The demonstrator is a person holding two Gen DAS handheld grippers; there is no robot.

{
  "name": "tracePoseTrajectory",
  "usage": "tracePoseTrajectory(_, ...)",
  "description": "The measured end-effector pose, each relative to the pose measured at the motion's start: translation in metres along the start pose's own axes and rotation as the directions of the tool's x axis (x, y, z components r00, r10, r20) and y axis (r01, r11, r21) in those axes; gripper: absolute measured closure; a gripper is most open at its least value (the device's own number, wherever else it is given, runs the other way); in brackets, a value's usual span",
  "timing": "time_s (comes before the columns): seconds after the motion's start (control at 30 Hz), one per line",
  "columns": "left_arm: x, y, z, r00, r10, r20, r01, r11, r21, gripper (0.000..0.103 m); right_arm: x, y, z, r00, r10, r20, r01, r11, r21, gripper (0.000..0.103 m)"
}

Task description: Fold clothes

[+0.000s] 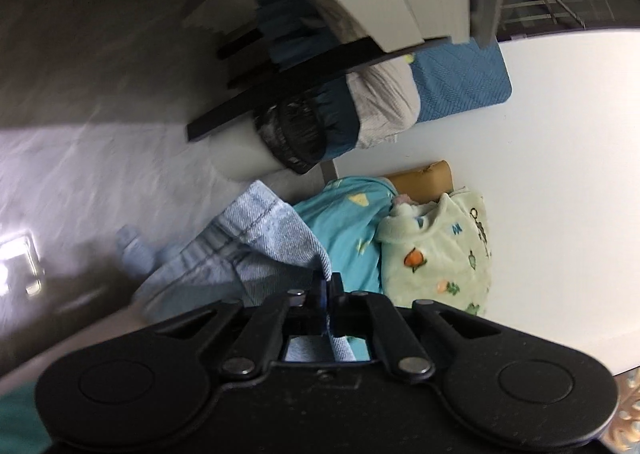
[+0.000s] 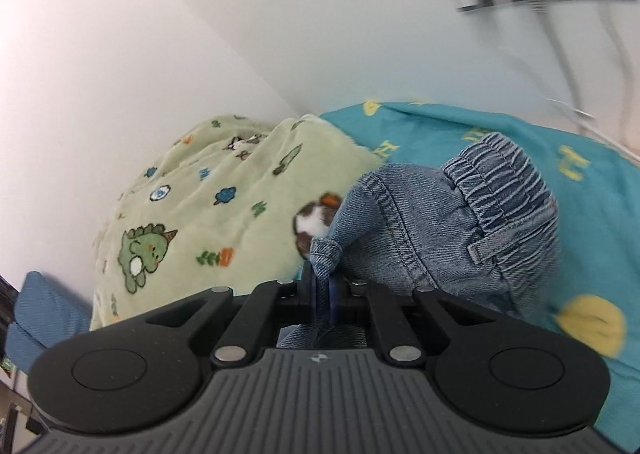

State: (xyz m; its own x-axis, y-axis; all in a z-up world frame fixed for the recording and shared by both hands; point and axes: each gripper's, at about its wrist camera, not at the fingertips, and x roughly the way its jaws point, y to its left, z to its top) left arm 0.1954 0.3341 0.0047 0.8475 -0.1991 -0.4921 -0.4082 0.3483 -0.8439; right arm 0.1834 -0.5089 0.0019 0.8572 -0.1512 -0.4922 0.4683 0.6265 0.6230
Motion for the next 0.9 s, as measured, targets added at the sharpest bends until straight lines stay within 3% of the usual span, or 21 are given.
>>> tracePoseTrajectory(0.27, 0.136, -0.017, 0.011, 0.987, 0.159, 0.017, -0.160, 0.976, 0.148, 0.103, 0.128, 0.039, -0.001, 0.991, -0.115, -0.065, 0.103, 0.979, -0.175, 0.097)
tracePoseTrajectory(0.4, 0.171, -0.005, 0.002, 0.979, 0.203, 0.017, -0.202, 0.952, 0.229, 0.101, 0.168, 0.026, -0.015, 0.983, -0.155, -0.101, 0.129, 0.965, -0.229, 0.097)
tracePoseTrajectory(0.47, 0.176, -0.003, -0.002, 0.975, 0.220, 0.007, -0.213, 0.934, 0.288, 0.095, 0.177, 0.019, -0.020, 0.981, -0.156, -0.114, 0.124, 0.960, -0.250, 0.097)
tracePoseTrajectory(0.5, 0.176, -0.003, -0.004, 0.975, 0.223, 0.004, -0.213, 0.925, 0.315, 0.090, 0.176, 0.020, -0.021, 0.981, -0.159, -0.111, 0.125, 0.956, -0.266, 0.096)
tracePoseTrajectory(0.57, 0.172, -0.005, -0.010, 0.974, 0.224, -0.002, -0.208, 0.904, 0.373, 0.080, 0.172, 0.023, -0.022, 0.982, -0.161, -0.103, 0.124, 0.947, -0.297, 0.082)
tracePoseTrajectory(0.6, 0.168, -0.009, -0.015, 0.975, 0.223, 0.002, -0.204, 0.891, 0.406, 0.072, 0.166, 0.026, -0.022, 0.985, -0.147, -0.094, 0.111, 0.945, -0.309, 0.056)
tracePoseTrajectory(0.63, 0.163, -0.013, -0.020, 0.976, 0.218, 0.009, -0.200, 0.877, 0.436, 0.068, 0.160, 0.028, -0.022, 0.987, -0.132, -0.086, 0.098, 0.942, -0.321, 0.042)
tracePoseTrajectory(0.77, 0.134, -0.030, -0.047, 0.986, 0.166, 0.029, -0.157, 0.848, 0.506, 0.048, 0.122, 0.007, -0.021, 0.991, -0.101, -0.086, 0.078, 0.968, -0.237, 0.045)
tracePoseTrajectory(0.9, 0.104, -0.044, -0.092, 0.995, 0.100, -0.012, -0.077, 0.831, 0.551, 0.043, 0.080, -0.021, -0.020, 0.993, -0.075, -0.092, 0.064, 0.991, -0.119, 0.044)
